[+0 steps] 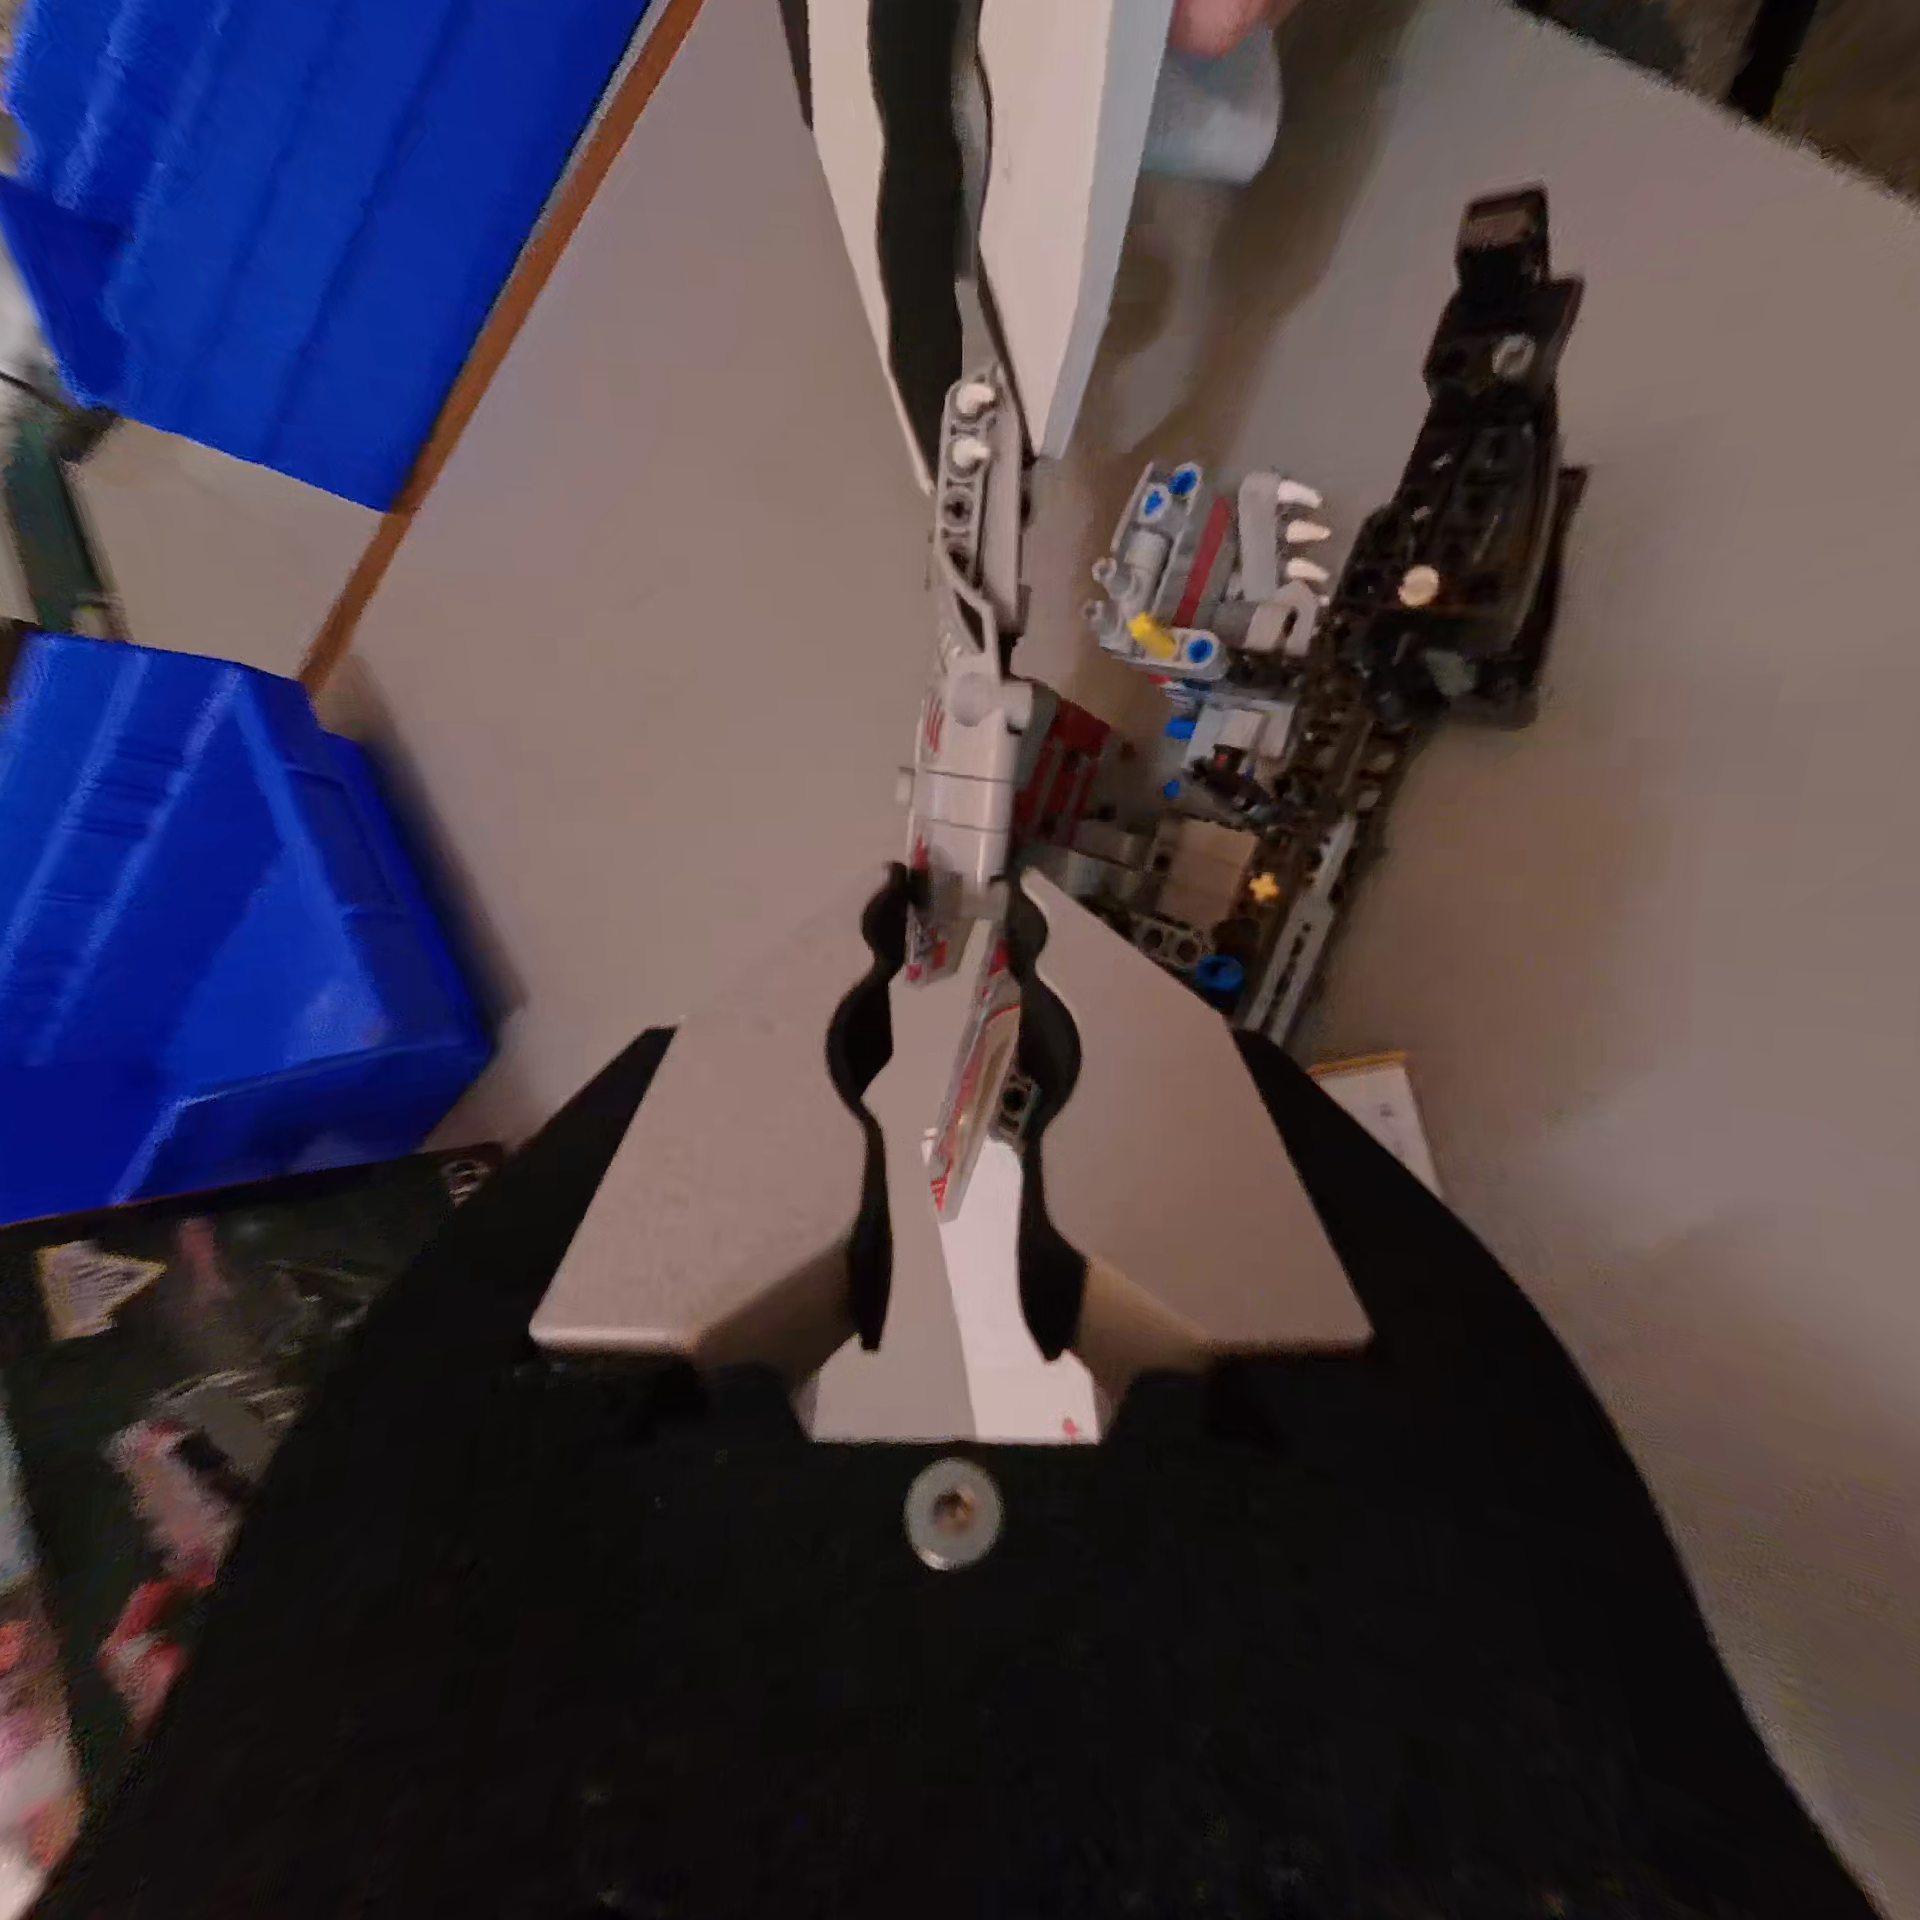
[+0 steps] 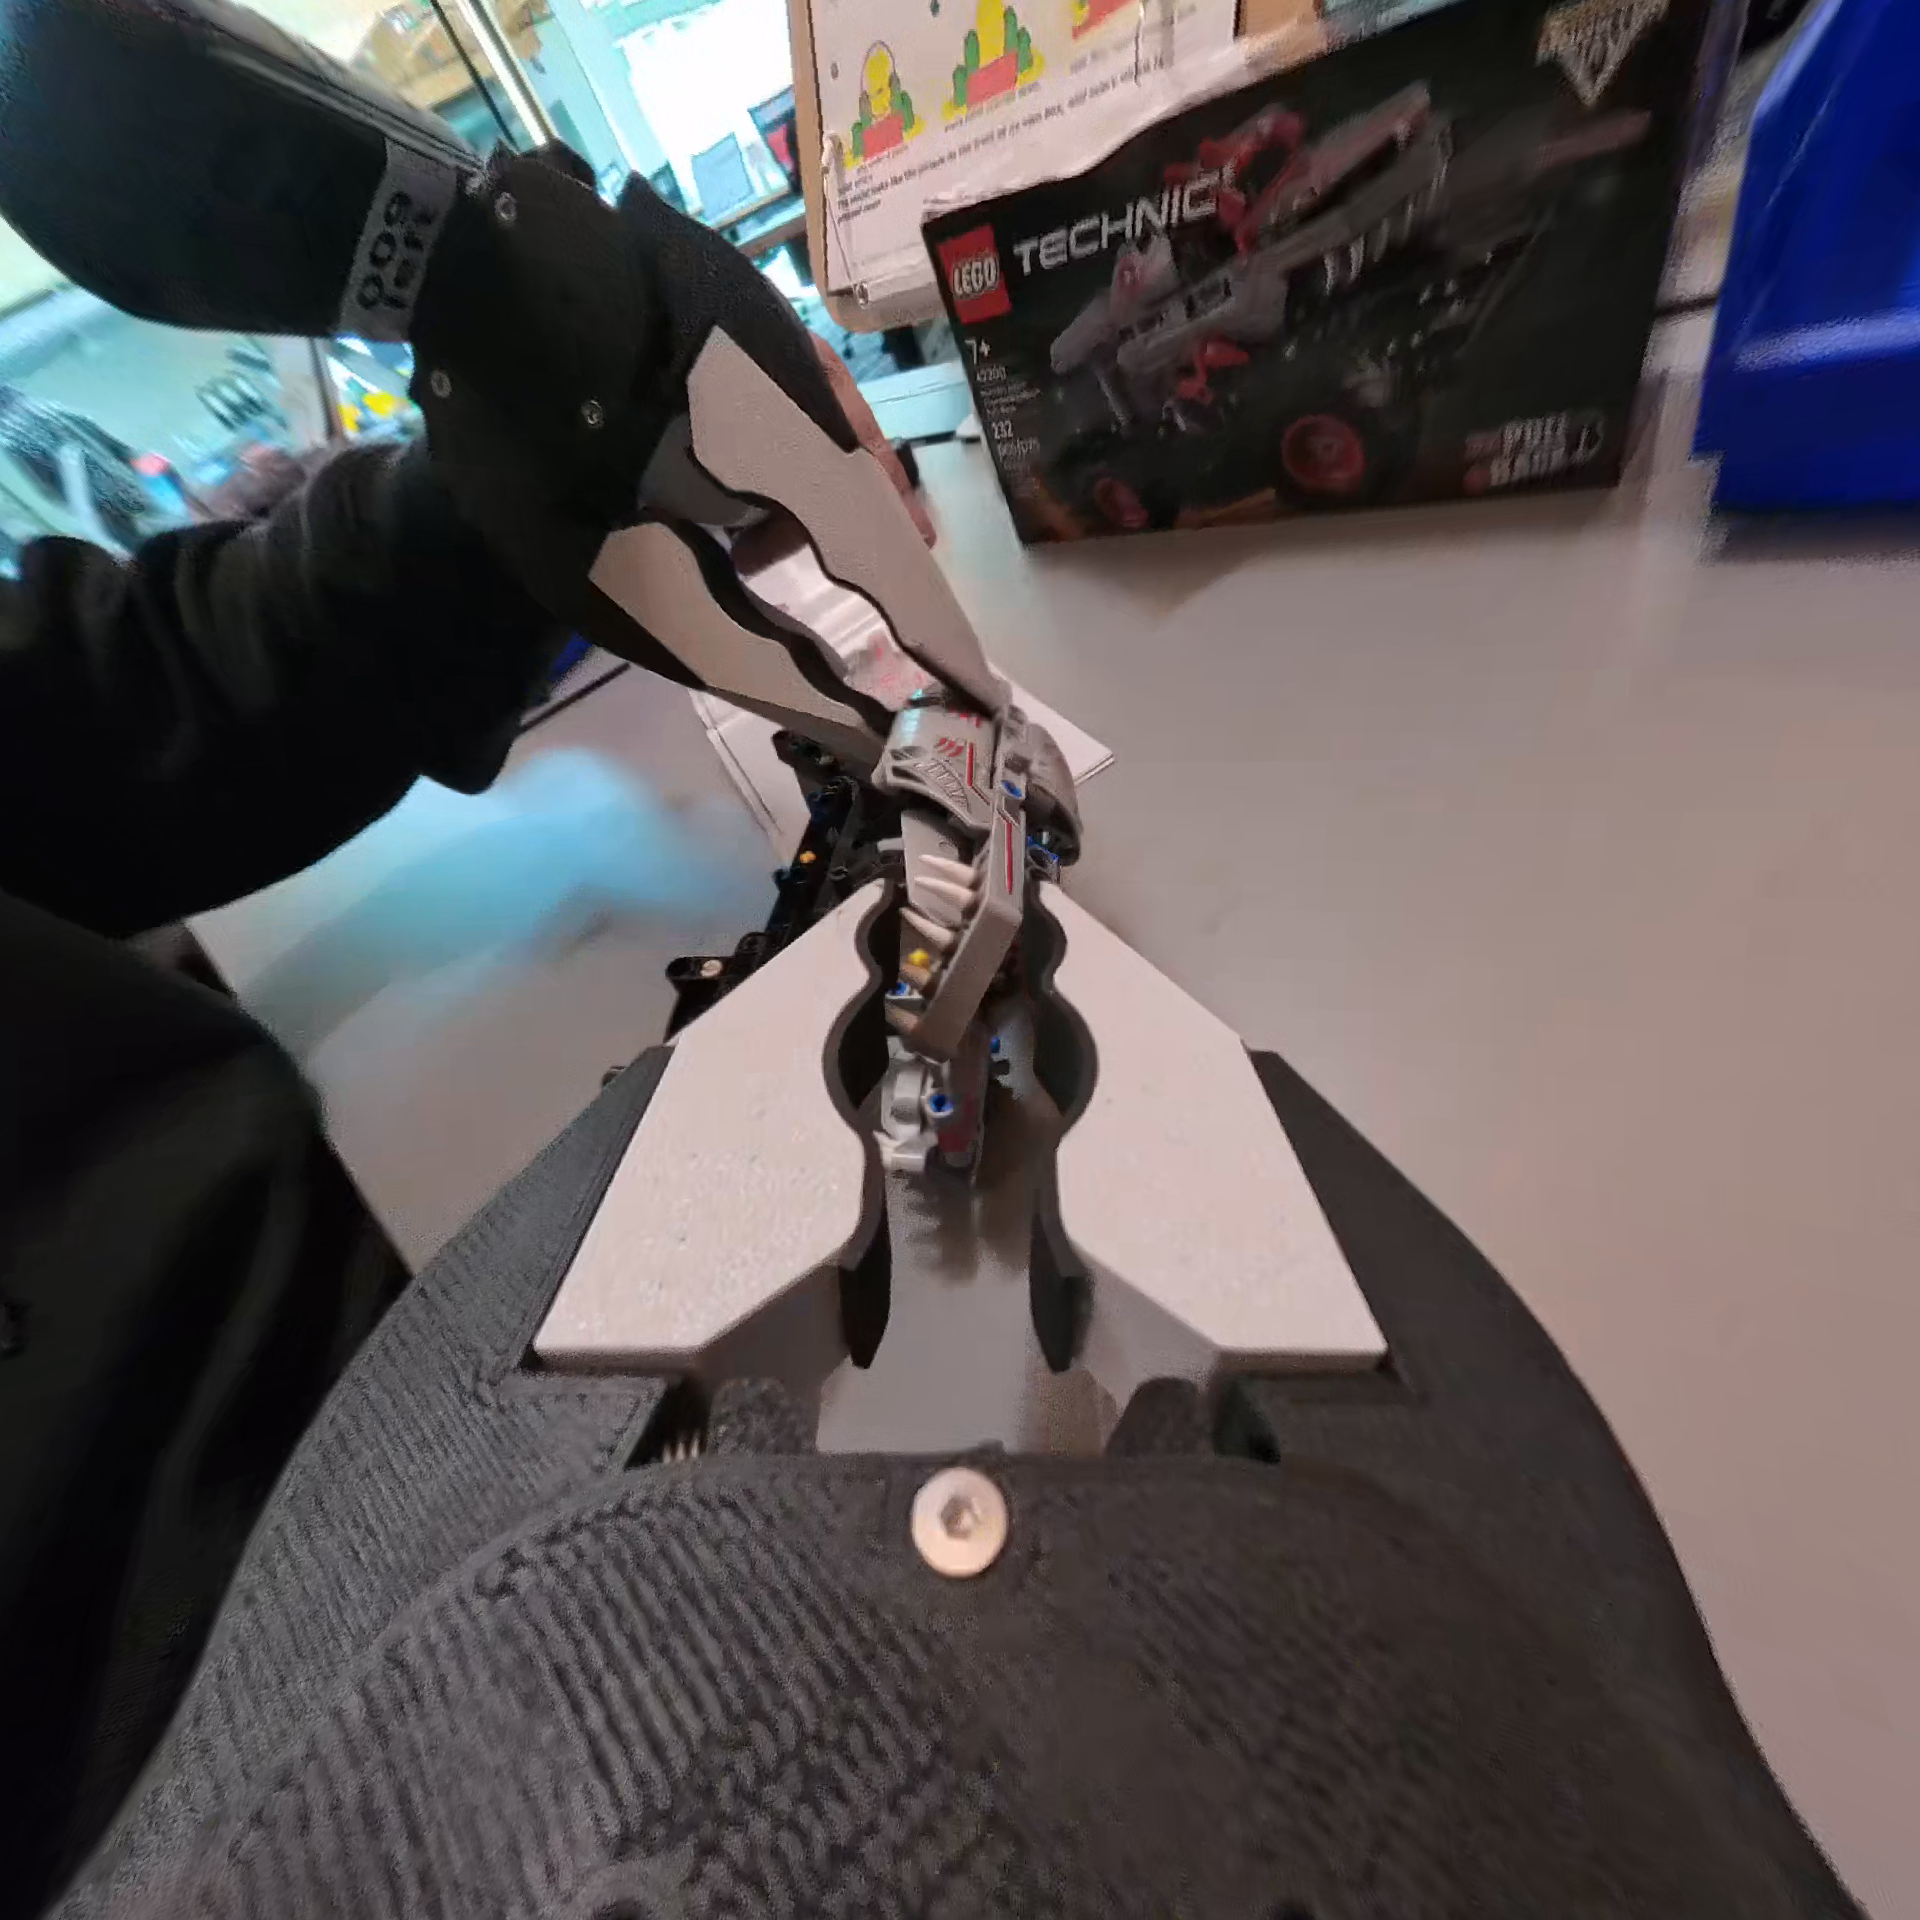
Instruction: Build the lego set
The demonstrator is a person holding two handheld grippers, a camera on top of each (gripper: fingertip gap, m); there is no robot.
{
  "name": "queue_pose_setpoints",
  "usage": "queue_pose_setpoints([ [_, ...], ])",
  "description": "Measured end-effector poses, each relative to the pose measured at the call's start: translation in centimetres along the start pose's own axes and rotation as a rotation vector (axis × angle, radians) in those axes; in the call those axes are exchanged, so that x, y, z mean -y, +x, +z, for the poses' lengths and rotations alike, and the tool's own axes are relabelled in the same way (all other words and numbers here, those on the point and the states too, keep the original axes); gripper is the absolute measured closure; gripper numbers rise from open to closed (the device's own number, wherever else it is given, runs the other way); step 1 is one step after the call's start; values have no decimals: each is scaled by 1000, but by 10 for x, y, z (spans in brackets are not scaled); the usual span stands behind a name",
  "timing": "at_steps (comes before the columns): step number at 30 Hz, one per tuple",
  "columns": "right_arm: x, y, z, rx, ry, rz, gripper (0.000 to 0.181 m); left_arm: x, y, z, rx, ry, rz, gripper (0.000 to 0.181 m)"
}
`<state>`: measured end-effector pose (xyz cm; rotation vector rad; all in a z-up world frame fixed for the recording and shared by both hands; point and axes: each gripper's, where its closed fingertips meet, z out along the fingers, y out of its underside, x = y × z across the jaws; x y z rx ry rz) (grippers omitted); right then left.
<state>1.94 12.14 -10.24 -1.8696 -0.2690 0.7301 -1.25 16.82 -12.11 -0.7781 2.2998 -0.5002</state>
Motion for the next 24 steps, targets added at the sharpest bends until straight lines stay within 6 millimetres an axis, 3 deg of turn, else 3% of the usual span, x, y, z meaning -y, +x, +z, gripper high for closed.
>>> queue_pose_setpoints([
  [3, 0, -10, 1, -87, -4, -213, 161, 1, -2, -6, 131, 2, 103, 167],
  [5, -10, -13, 3, -153, -87, -331, 161, 2, 0, -11, 219, 2, 163, 167],
  [9, -20, -10, 11, -218, -171, -370, 160, -9, 3, -6, 350, -59, 261, 166],
  [13, -26, -10, 15, -200, -206, -389, 154, -13, 4, -13, 392, -71, 144, 159],
  [18, -22, -17, 10, -169, -217, -427, 134, -18, 18, -58, 459, -47, 37, 157],
  [21, 2, -25, -11, -244, -177, -458, 123, -25, 45, -89, 468, -24, -72, 156],
  [24, 30, -50, -27, -334, -114, -590, 119, -22, 81, -118, 473, 62, -224, 154],
])
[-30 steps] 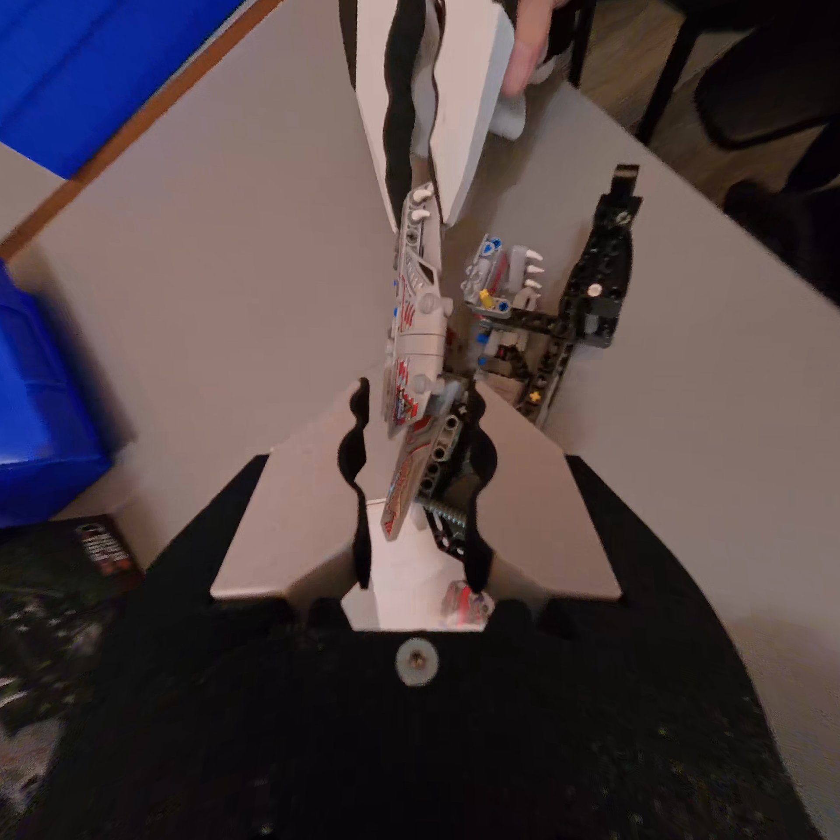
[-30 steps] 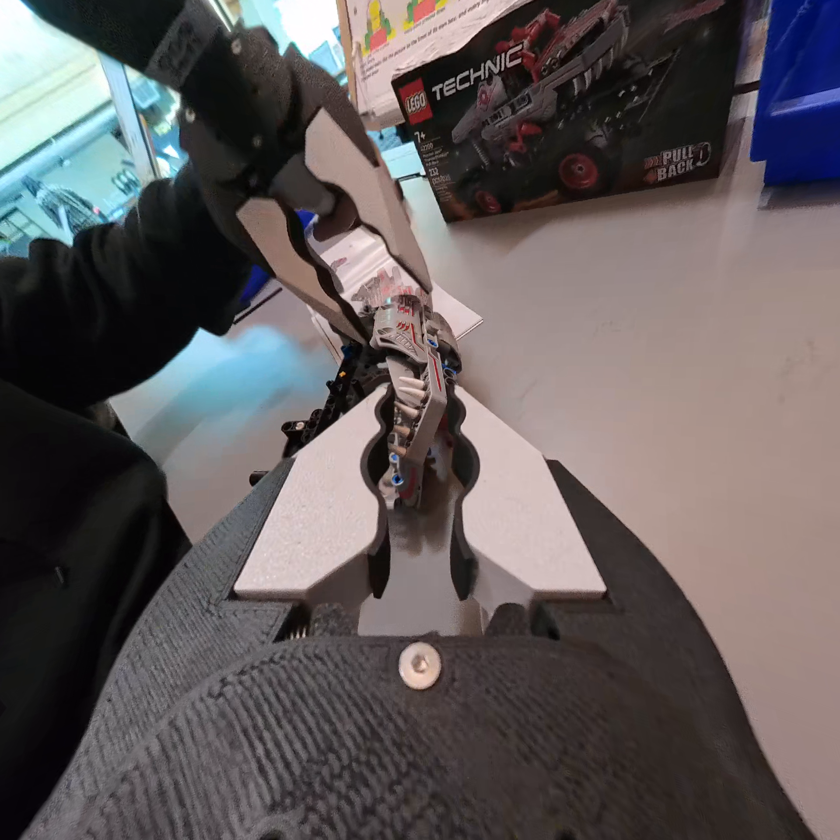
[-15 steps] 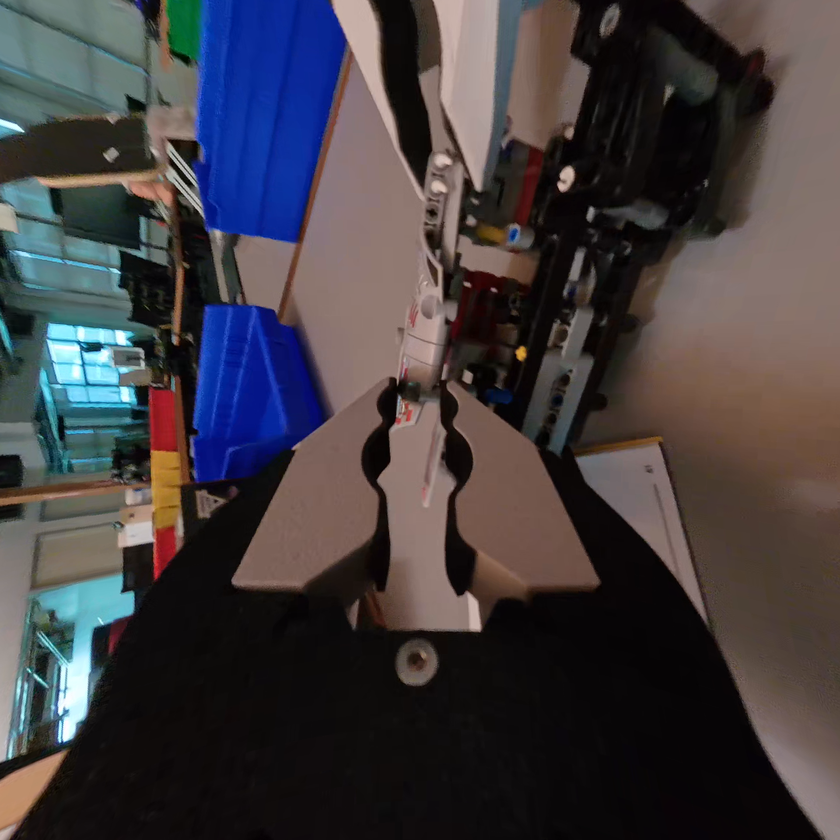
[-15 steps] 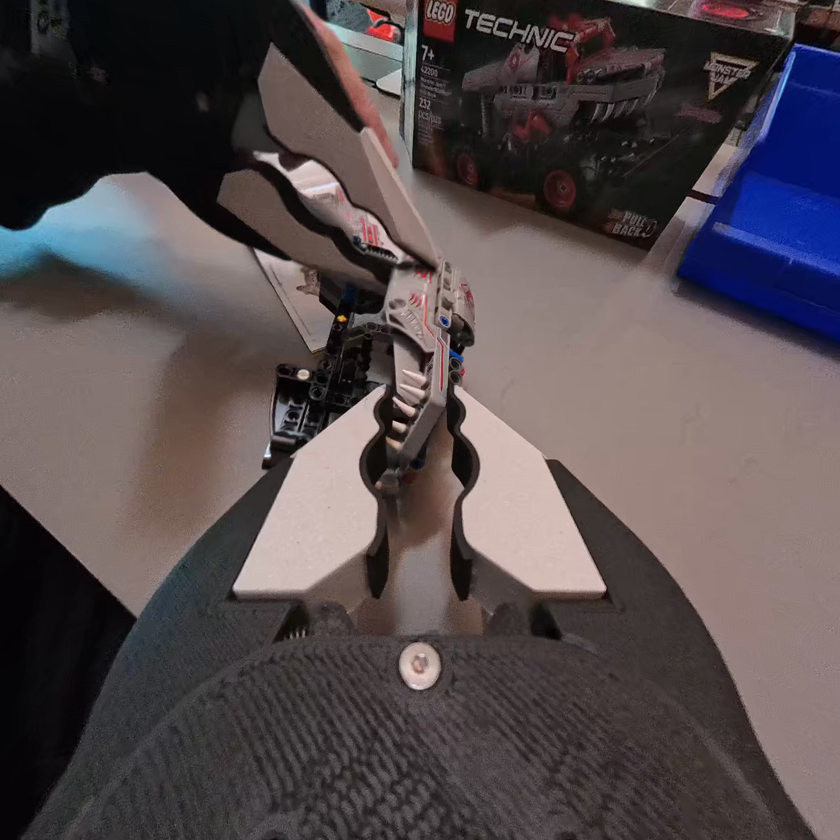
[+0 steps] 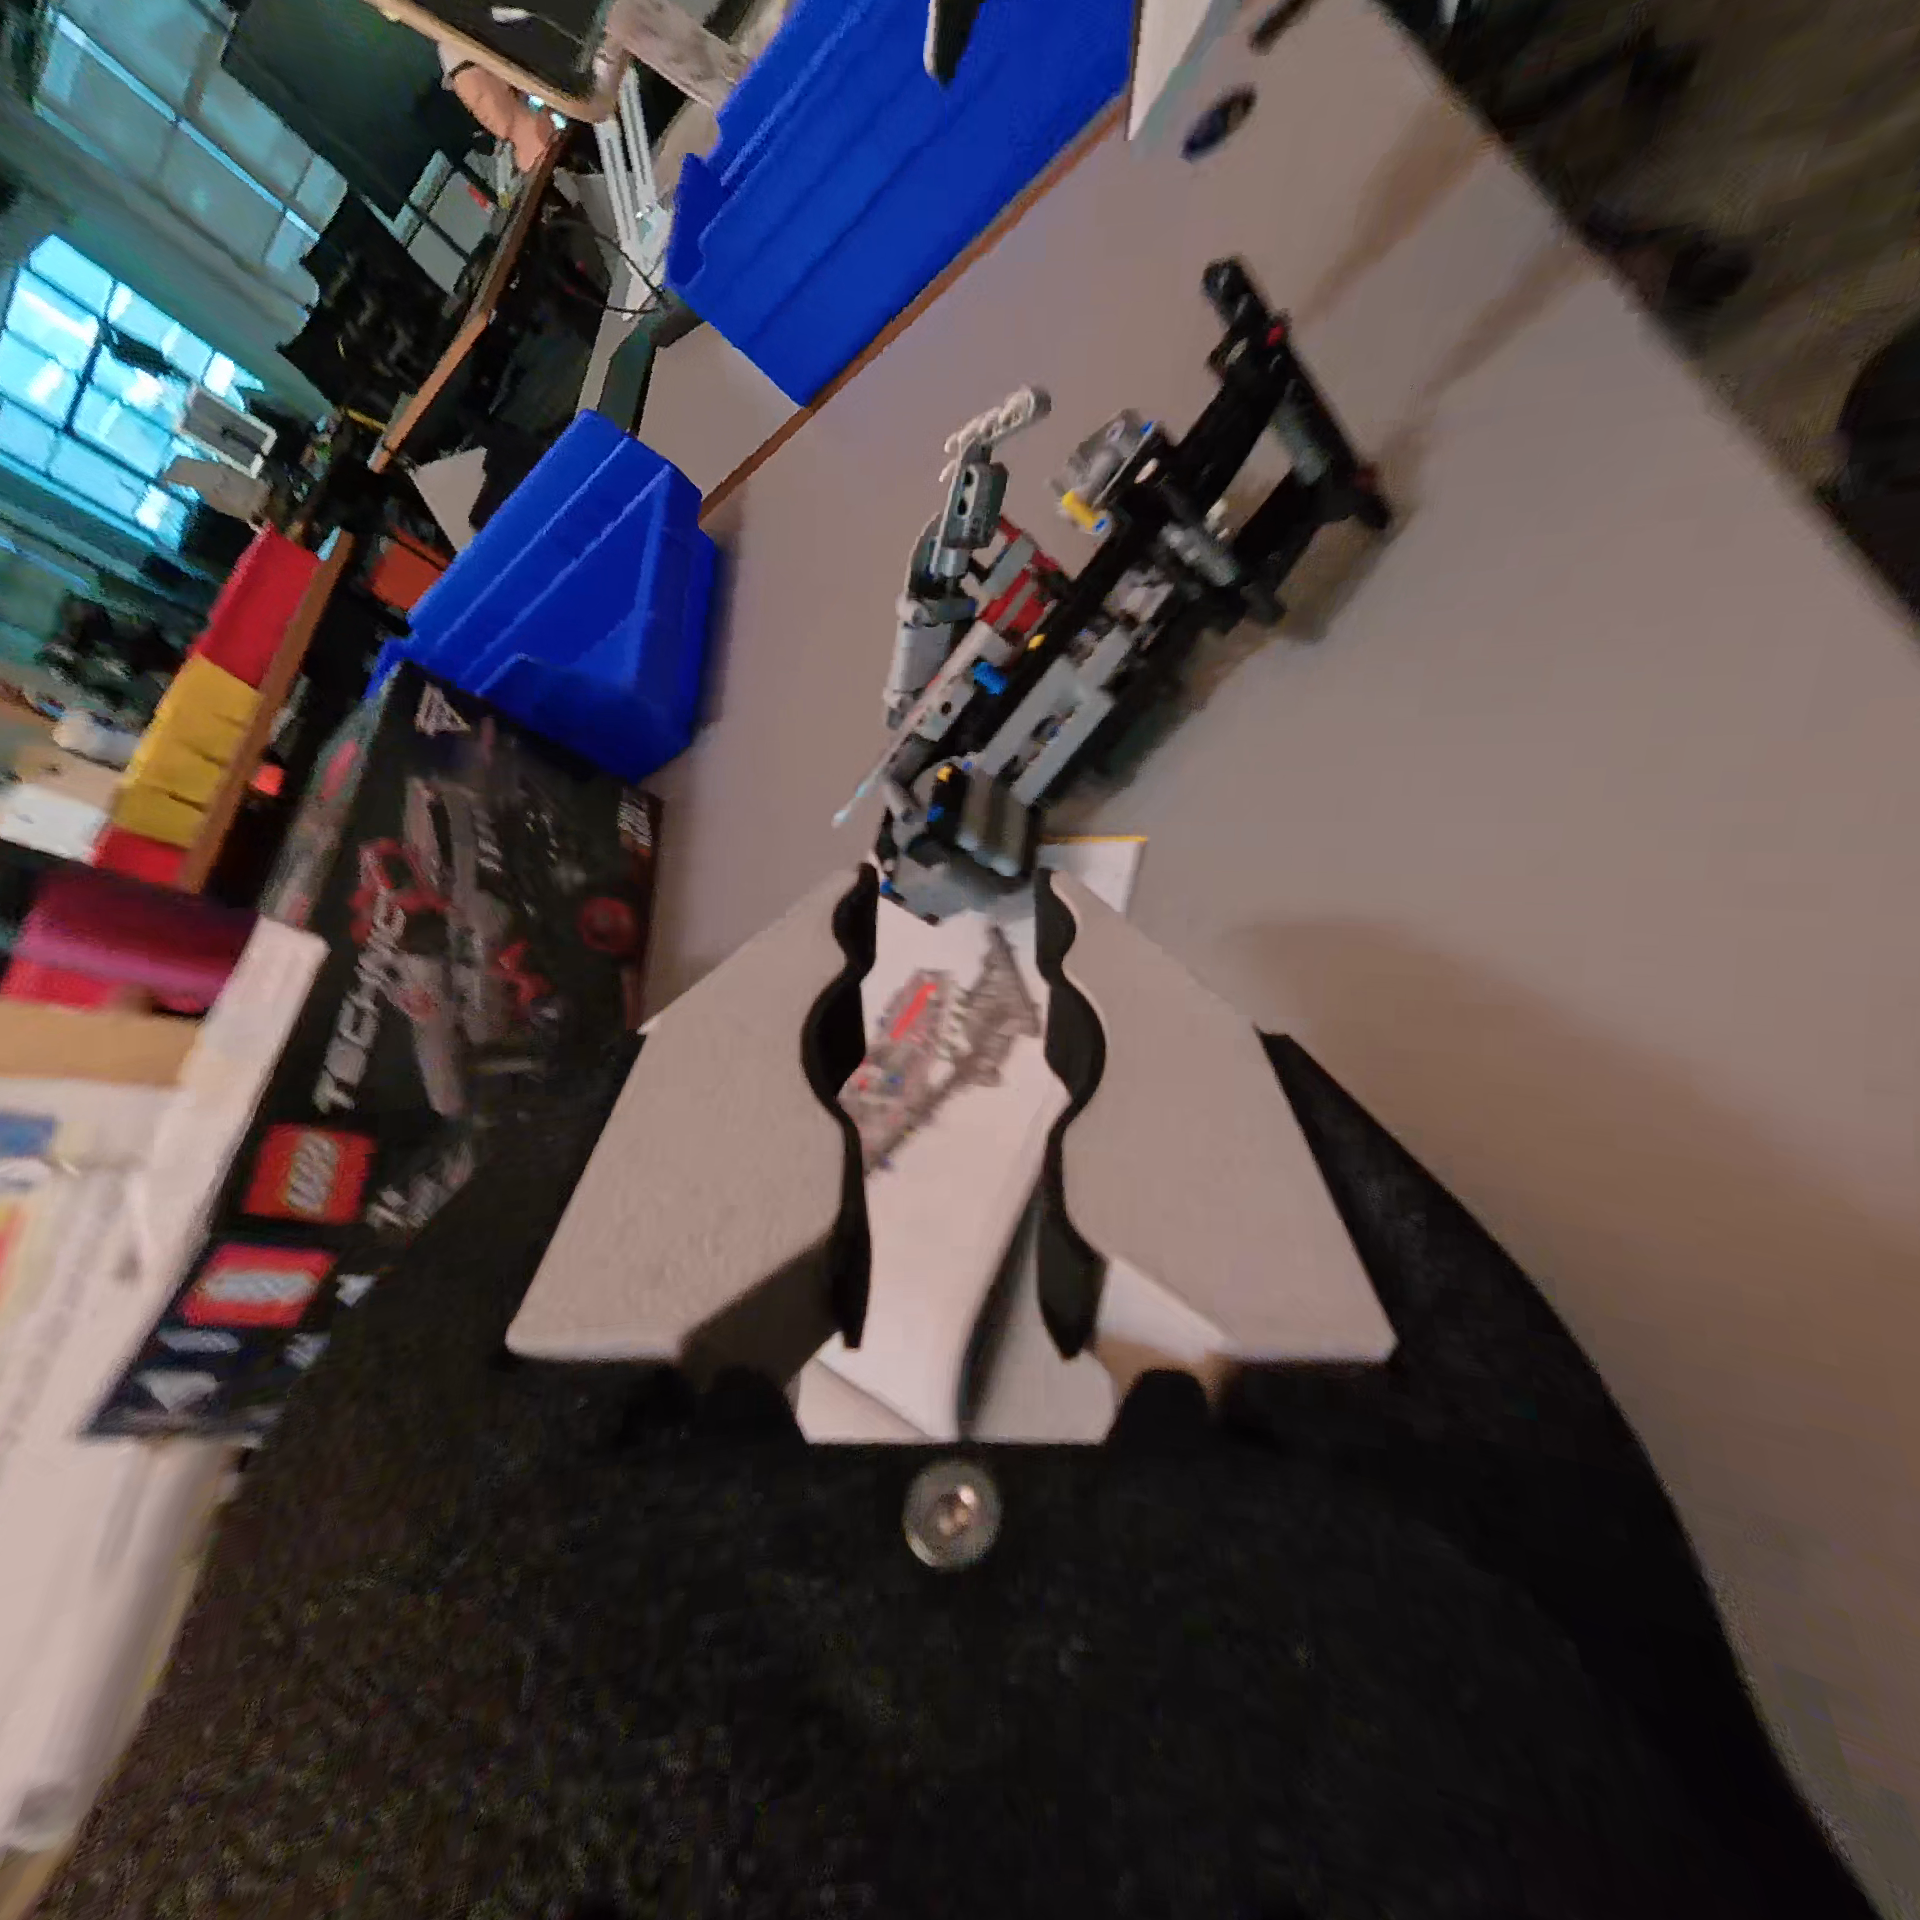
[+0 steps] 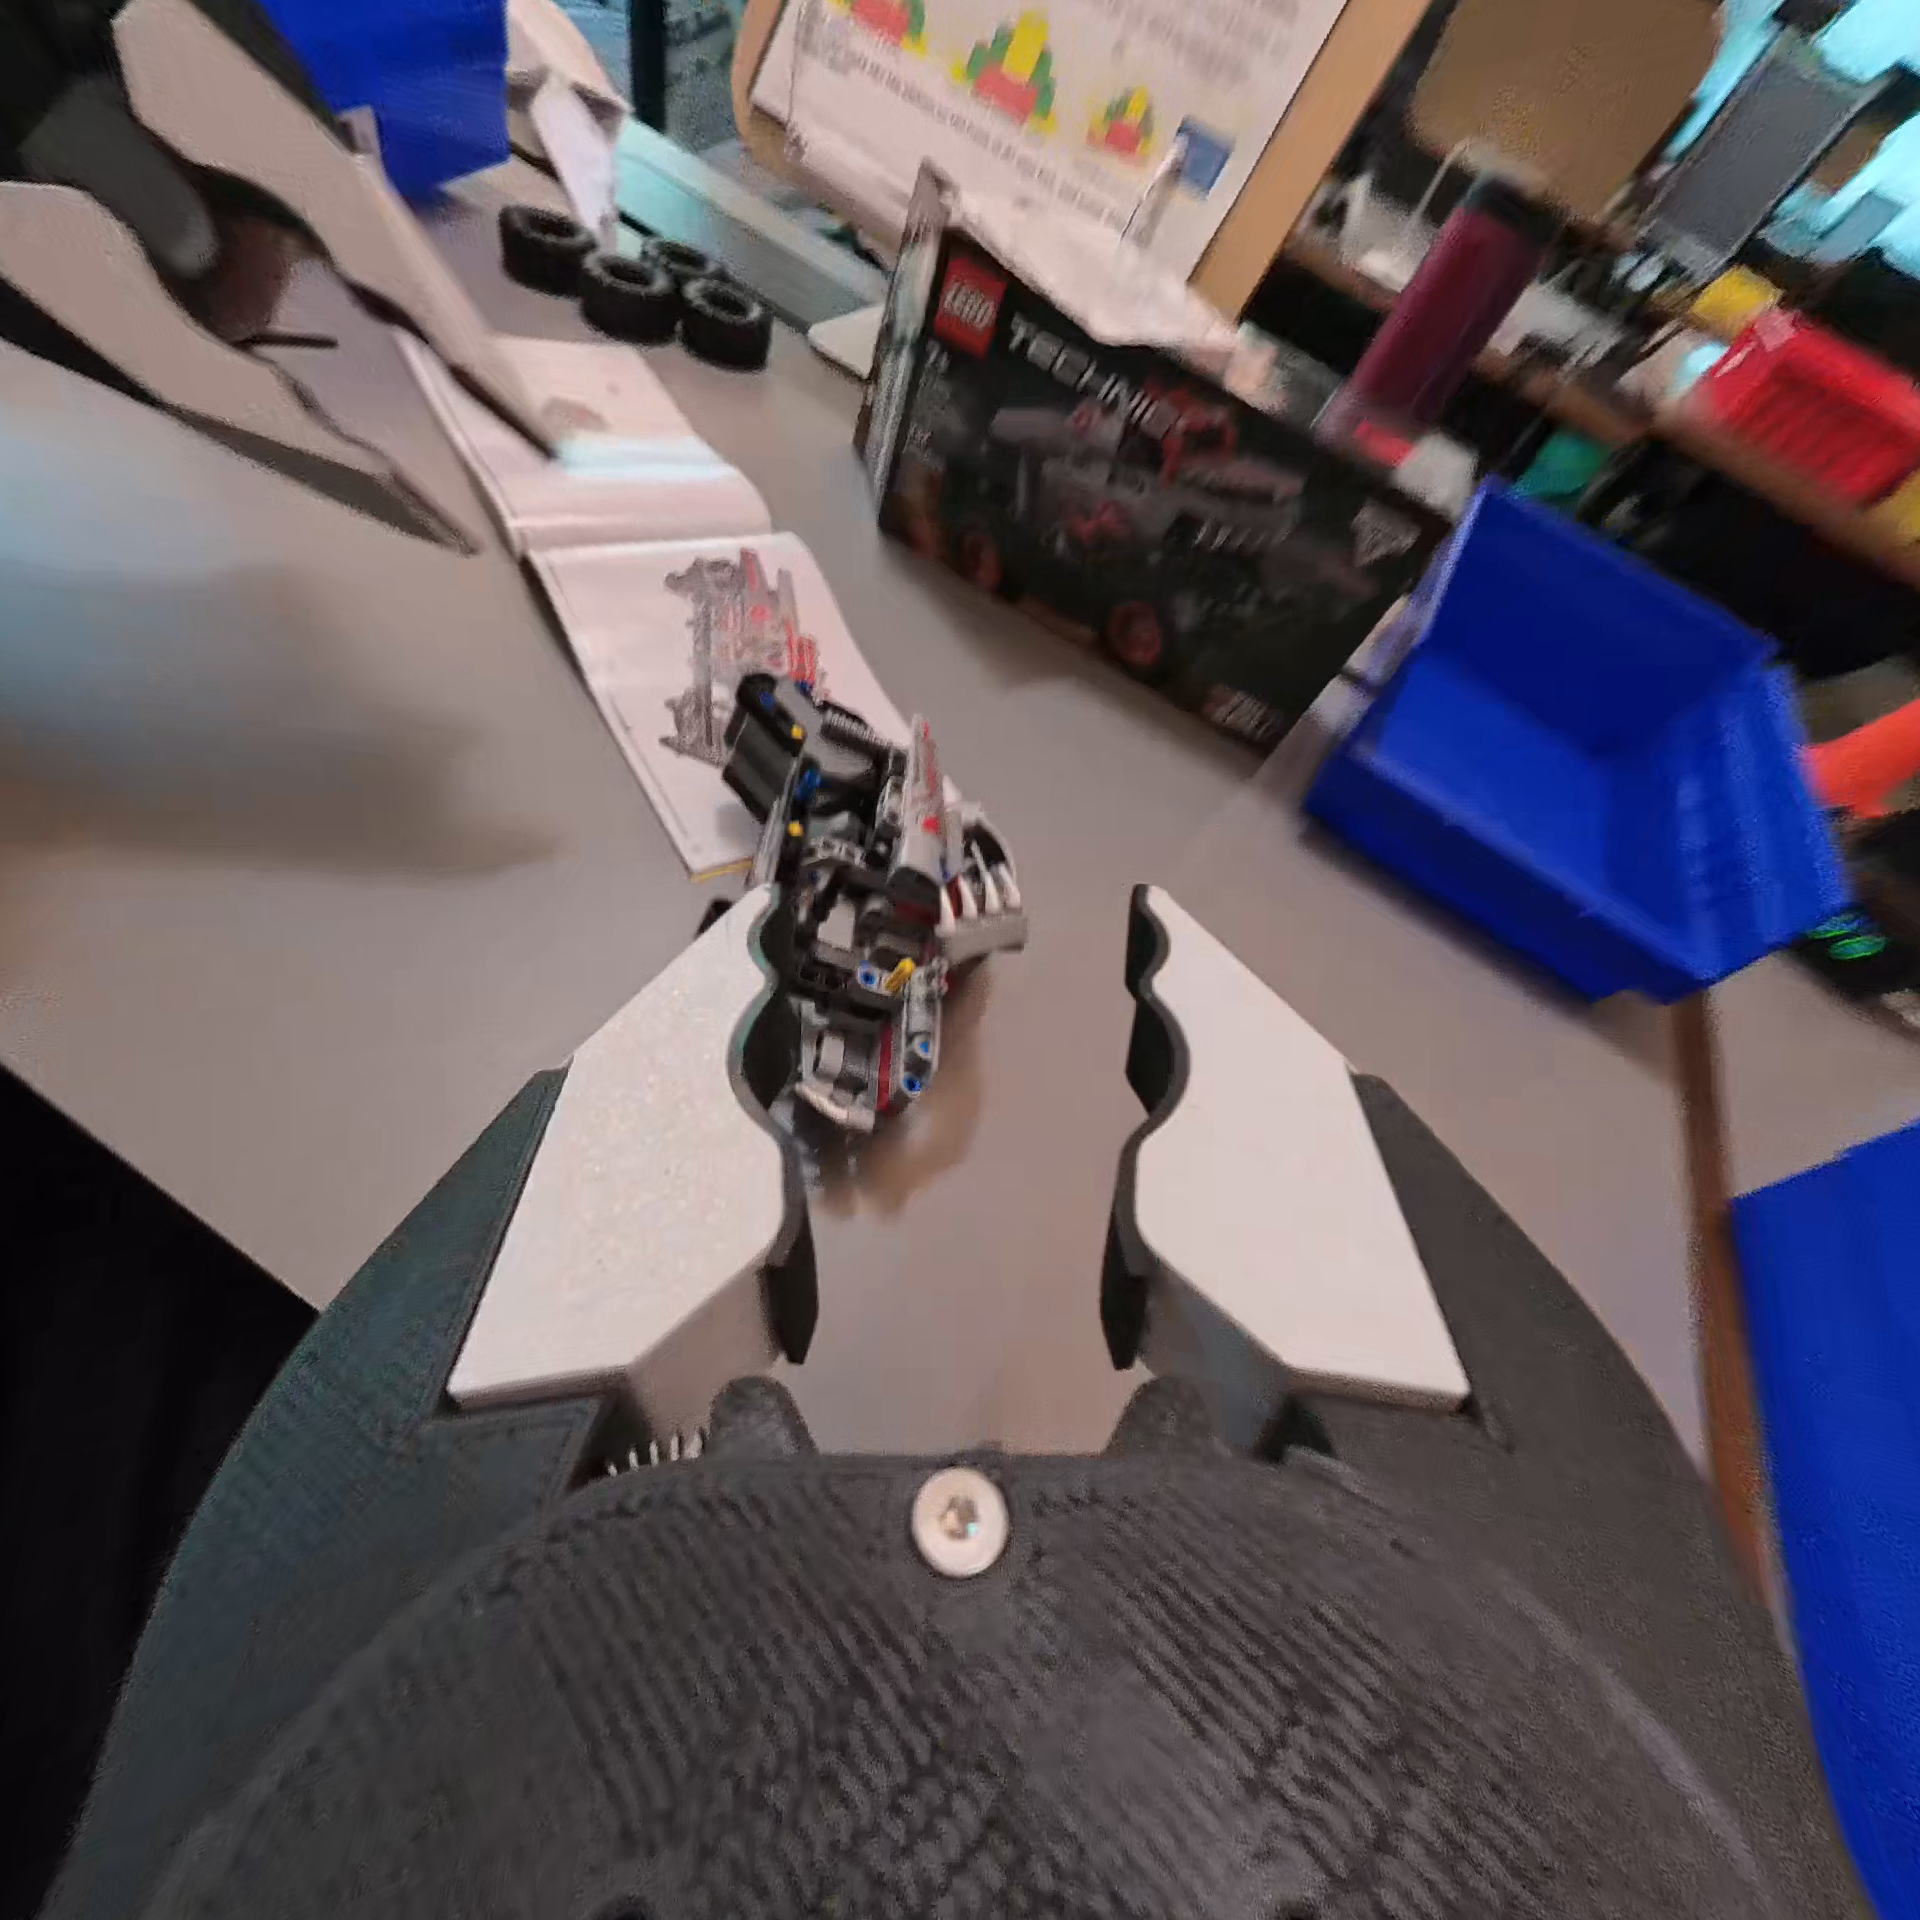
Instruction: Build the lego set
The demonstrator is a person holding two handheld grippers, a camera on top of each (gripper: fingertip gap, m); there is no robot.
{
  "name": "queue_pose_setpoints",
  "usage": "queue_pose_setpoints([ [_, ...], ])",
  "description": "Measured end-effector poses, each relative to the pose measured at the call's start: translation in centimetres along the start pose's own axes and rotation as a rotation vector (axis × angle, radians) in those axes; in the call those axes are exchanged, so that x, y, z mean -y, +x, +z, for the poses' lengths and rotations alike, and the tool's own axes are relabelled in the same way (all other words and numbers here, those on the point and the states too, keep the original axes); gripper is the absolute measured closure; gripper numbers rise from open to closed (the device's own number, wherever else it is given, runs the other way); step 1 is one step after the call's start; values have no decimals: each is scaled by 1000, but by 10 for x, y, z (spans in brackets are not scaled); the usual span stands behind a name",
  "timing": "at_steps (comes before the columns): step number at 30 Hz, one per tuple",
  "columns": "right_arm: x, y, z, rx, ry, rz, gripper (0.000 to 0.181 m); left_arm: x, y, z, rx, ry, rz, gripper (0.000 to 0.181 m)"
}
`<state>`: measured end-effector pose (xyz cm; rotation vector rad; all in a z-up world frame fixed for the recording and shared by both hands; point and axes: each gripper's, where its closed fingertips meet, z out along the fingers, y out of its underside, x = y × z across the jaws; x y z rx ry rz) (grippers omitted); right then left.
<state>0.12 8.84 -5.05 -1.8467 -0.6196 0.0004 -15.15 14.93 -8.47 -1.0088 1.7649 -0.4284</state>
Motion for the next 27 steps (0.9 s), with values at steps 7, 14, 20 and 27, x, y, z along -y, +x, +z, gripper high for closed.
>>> queue_pose_setpoints([
  [7, 105, -144, 63, 109, 153, -137, 95, 21, 22, -86, 124, 327, -600, 85],
  [14, 158, -197, 198, -108, 122, -265, 56, 12, 2, -171, 595, 358, -748, 39],
  [20, 220, -272, 222, 68, 238, -206, 74, -7, -8, -244, 871, 356, -777, 61],
  [27, 224, -307, 235, 134, 246, -240, 77, -11, 19, -257, 919, 270, -754, 63],
])
